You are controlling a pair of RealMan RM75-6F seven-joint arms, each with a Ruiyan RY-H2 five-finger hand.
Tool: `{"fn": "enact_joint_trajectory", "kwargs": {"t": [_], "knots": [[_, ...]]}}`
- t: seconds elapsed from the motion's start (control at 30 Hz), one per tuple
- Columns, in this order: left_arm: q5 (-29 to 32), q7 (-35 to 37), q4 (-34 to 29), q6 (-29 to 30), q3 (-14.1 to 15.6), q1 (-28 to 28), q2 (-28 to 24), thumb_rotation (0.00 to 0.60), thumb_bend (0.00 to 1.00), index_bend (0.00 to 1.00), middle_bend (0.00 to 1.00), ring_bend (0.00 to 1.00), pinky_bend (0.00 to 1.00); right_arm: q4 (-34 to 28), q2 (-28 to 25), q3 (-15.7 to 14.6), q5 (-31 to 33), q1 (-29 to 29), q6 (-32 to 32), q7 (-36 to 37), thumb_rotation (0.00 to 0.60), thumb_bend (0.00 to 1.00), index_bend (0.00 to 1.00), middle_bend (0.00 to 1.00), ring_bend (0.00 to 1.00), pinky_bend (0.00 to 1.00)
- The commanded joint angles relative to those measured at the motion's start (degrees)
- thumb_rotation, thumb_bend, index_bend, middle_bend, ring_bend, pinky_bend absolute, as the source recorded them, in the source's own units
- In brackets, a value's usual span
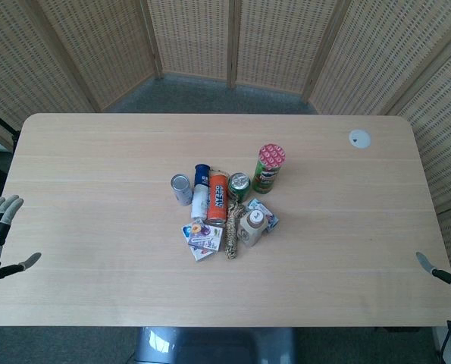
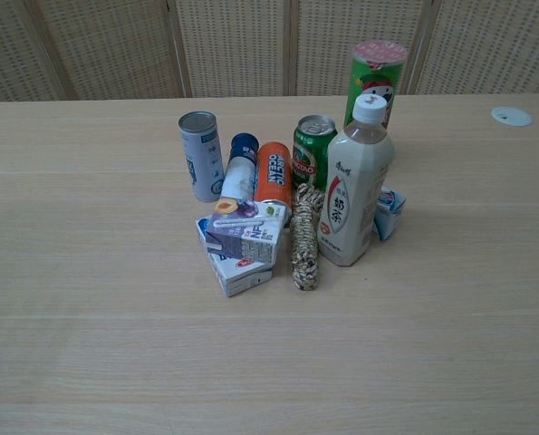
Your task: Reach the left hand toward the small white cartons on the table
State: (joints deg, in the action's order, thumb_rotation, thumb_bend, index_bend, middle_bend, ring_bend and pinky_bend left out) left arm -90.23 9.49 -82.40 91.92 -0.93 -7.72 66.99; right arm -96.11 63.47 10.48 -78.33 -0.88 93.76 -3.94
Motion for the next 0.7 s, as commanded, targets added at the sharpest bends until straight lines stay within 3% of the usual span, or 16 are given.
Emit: {"fn": "enact_joint_trajectory", "kwargs": {"t": [0.03,0.2,0.4,0.57,0.7], "knots": [[-0.08,-0.06,0.13,-0.25,-0.04,0.02,0.04,0.600,0.00,0.00,0.00,0.00,0.00,-0.19,-0.17,-0.17,-0.14,-0.02,-0.49,0.35,0.477,0.00,0.00,0.00,0.00,0.00],[-1.07,-0.74,0.60,-1.35,0.03,-0.66,0.27,0.600,0.00,0.00,0.00,0.00,0.00,-0.34,-0.40,-0.27,-0.02,0.01,-1.10,0.80,0.475,0.00,0.00,0.00,0.00,0.00],[-3.86,-4.48,-1.71,-8.80,0.06,-6.06,-0.33,0.600,0.00,0.00,0.00,0.00,0.00,-0.78,-0.54,-0.36,0.02,-0.22,-2.07,1.22,0.476,0.00,0.00,0.00,0.00,0.00],[-4.73,-10.88,-10.78,-20.83,-1.02,-14.14,-0.94,0.600,0.00,0.00,0.00,0.00,0.00,-1.09,-0.71,-0.71,-0.23,-0.31,-2.75,1.30,0.477,0.00,0.00,0.00,0.00,0.00],[0.61,-20.02,-18.52,-32.33,-3.18,-20.40,0.70,0.600,0.00,0.00,0.00,0.00,0.00,-1.21,-1.31,-1.14,-0.31,-0.37,-3.71,1.48,0.477,0.00,0.00,0.00,0.00,0.00]]}}
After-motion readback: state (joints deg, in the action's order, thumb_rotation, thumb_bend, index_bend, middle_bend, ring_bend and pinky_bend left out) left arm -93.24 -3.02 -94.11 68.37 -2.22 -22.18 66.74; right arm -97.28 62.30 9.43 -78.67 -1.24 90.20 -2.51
